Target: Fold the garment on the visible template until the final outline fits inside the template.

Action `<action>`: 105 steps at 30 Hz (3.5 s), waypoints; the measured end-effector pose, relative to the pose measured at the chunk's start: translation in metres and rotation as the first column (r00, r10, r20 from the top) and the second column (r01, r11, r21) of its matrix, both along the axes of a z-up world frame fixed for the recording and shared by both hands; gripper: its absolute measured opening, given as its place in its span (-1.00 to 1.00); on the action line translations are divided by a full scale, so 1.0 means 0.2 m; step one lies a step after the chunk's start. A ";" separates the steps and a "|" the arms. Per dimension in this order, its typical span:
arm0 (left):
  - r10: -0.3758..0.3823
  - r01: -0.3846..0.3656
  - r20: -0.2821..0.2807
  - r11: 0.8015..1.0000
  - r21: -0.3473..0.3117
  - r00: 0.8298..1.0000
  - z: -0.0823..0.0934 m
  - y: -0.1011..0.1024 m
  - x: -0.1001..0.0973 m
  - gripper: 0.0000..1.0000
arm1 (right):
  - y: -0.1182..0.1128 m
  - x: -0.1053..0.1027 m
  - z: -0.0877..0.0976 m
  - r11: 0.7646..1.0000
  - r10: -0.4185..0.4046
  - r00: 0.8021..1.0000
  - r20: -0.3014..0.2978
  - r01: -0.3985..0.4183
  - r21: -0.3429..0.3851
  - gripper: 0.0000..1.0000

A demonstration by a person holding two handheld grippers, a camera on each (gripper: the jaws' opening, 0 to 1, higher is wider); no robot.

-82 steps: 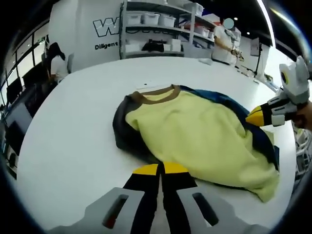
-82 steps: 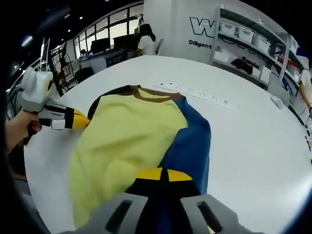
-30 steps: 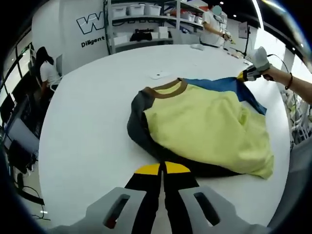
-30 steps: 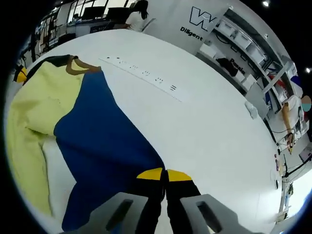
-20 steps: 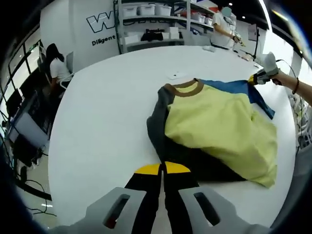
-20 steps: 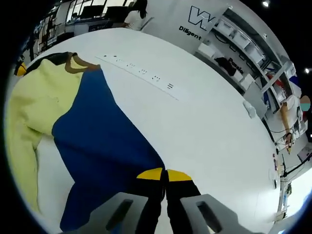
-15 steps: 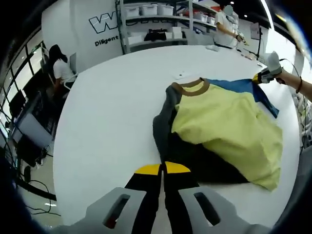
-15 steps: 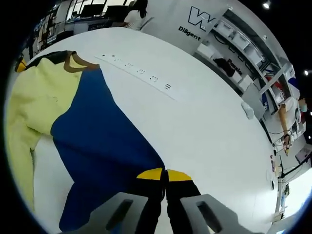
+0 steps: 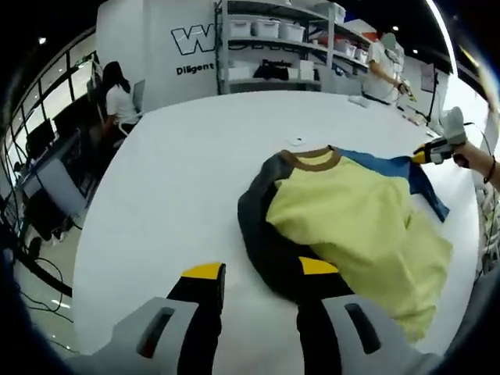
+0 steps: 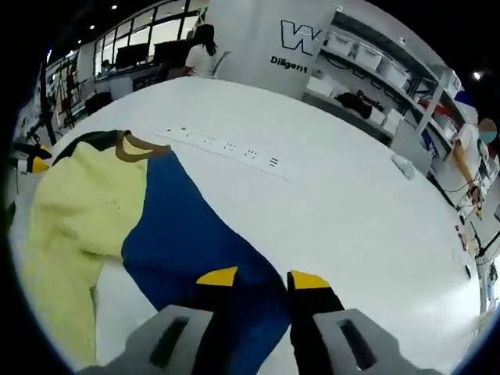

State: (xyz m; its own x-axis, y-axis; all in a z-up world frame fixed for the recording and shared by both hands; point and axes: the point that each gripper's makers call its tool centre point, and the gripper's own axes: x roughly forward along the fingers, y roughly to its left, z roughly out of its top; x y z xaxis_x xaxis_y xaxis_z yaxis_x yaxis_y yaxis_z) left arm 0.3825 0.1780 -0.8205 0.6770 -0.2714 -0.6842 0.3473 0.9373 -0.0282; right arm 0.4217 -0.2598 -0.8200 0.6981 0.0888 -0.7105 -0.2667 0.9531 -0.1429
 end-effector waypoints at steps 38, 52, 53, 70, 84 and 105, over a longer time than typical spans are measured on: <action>-0.177 0.179 -0.033 0.981 0.076 0.984 -0.19 -0.22 -0.16 -0.62 | 0.72 -0.69 -0.04 0.905 0.317 0.947 -0.053 -0.285 0.317 0.41; -0.181 0.181 -0.013 0.982 0.055 0.983 -0.16 -0.25 -0.18 -0.86 | 0.70 -0.86 -0.15 0.926 0.304 0.947 -0.108 -0.267 0.268 0.02; -0.181 0.181 -0.010 0.982 0.052 0.983 -0.16 -0.25 -0.18 -0.86 | 0.70 -0.87 -0.16 0.930 0.304 0.947 -0.105 -0.272 0.248 -0.01; -0.176 0.175 0.029 0.984 0.032 0.984 -0.08 -0.21 -0.18 -0.87 | 0.65 -0.95 -0.24 0.952 0.305 0.943 -0.130 -0.297 0.078 -1.00; -0.145 0.144 0.019 0.987 0.065 0.989 -0.03 -0.04 -0.22 -0.87 | 0.65 -1.13 -0.24 0.948 0.314 0.918 -0.242 -0.290 0.128 -1.00; -0.119 0.125 -0.042 0.967 0.222 0.992 -0.04 0.25 -0.17 -0.86 | 0.52 -1.19 -0.23 0.963 0.266 0.931 -0.252 -0.246 0.106 -1.00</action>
